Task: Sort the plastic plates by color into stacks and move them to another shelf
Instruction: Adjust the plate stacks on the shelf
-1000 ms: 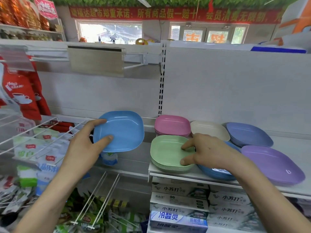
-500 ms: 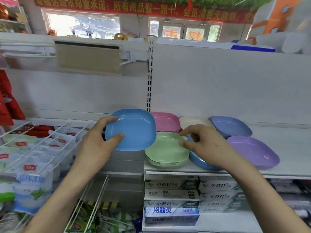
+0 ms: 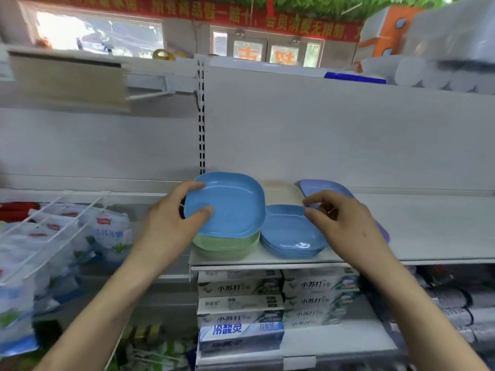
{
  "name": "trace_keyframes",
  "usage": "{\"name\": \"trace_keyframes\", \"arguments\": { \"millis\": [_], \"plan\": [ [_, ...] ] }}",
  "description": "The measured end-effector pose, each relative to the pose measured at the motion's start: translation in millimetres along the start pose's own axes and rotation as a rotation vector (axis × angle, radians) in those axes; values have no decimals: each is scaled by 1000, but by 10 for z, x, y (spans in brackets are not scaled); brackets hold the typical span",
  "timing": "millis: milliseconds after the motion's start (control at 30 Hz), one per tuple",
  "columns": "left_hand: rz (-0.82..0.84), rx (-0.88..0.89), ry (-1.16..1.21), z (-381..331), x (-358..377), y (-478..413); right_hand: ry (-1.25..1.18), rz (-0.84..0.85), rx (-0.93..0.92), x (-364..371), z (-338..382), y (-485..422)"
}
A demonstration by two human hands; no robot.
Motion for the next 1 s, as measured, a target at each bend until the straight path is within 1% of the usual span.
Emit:
{"name": "trace_keyframes", "arguments": {
  "millis": [333,533,633,833,1000],
  "plan": [
    [38,-37,-258,-306,881,-46,-70,-33,-1,-454,-669,7],
    [184,-67,-385,-259,1342,-40,-90,-33,8,-516,-959,-1],
    [246,-94,-465,-206,1458,-23,-97,-31,13,-522,-1027,-19],
    [322,-73,-708,-194,1554,-38,-123,-29,15,-498,-1026,-69],
    [351,-74,-774,-174,1579,-27,-132,-34,15,-454,-1010,-109]
  ]
}}
Point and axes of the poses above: each hand's wrist, its own y-axis away from the middle knuckle, its own x-axis out of the palm, z = x × y, the point moved 10 cm from there along -y, towards the middle knuckle, and after that the axes turned 11 degrees about y, right-handed, at the moved point
